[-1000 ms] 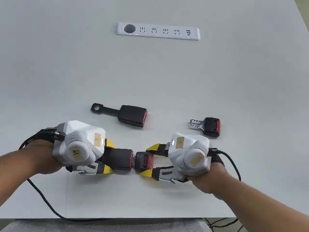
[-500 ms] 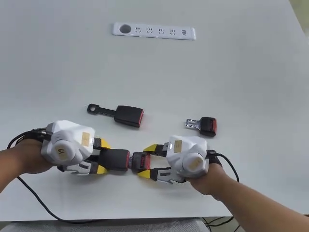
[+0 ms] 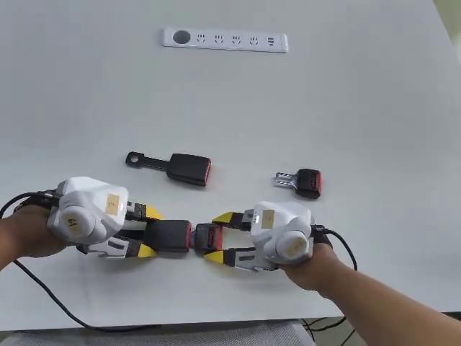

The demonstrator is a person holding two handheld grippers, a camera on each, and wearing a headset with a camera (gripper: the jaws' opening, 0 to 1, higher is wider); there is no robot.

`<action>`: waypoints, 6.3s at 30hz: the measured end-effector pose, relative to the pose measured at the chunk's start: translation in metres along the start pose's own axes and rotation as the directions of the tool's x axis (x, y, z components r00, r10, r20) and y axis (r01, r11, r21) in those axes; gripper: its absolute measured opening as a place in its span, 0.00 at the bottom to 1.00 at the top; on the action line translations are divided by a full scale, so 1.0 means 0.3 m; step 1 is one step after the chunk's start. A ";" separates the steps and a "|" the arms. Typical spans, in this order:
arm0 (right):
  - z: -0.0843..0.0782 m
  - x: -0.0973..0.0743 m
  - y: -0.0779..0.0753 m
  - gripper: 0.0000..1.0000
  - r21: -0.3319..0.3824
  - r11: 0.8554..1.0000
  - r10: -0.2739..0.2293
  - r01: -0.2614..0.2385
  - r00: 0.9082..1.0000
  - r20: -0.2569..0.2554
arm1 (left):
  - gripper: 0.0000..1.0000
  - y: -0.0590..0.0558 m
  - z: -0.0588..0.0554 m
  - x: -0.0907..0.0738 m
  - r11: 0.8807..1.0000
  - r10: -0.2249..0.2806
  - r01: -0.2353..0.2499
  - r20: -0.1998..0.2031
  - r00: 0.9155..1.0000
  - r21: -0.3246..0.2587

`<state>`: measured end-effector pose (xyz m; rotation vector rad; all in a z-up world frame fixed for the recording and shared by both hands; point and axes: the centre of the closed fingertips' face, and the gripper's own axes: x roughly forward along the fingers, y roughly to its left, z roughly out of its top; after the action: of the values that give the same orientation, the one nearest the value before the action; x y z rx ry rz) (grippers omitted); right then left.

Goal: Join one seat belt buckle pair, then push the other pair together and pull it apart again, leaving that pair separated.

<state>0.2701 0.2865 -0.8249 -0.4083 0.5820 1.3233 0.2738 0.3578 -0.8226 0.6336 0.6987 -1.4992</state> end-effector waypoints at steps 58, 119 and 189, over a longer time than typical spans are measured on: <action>0.034 -0.101 -0.058 0.76 0.121 0.979 -0.171 0.166 0.985 0.036 | 0.78 0.053 0.054 -0.085 0.993 0.084 -0.086 -0.038 0.996 -0.075; -0.296 -0.428 -0.443 0.37 0.053 0.996 -0.064 0.075 0.982 -0.179 | 0.37 0.419 0.113 0.077 0.998 0.064 -0.065 -0.052 0.997 -0.008; -0.030 -0.098 -0.421 0.35 0.051 0.999 -0.019 0.018 0.999 0.027 | 0.35 0.431 0.110 0.076 0.996 0.076 -0.081 -0.107 0.991 -0.041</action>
<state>0.3879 0.2318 -0.8200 -0.3528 0.5861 1.2923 0.4026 0.3163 -0.8244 0.7023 0.7782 -1.3815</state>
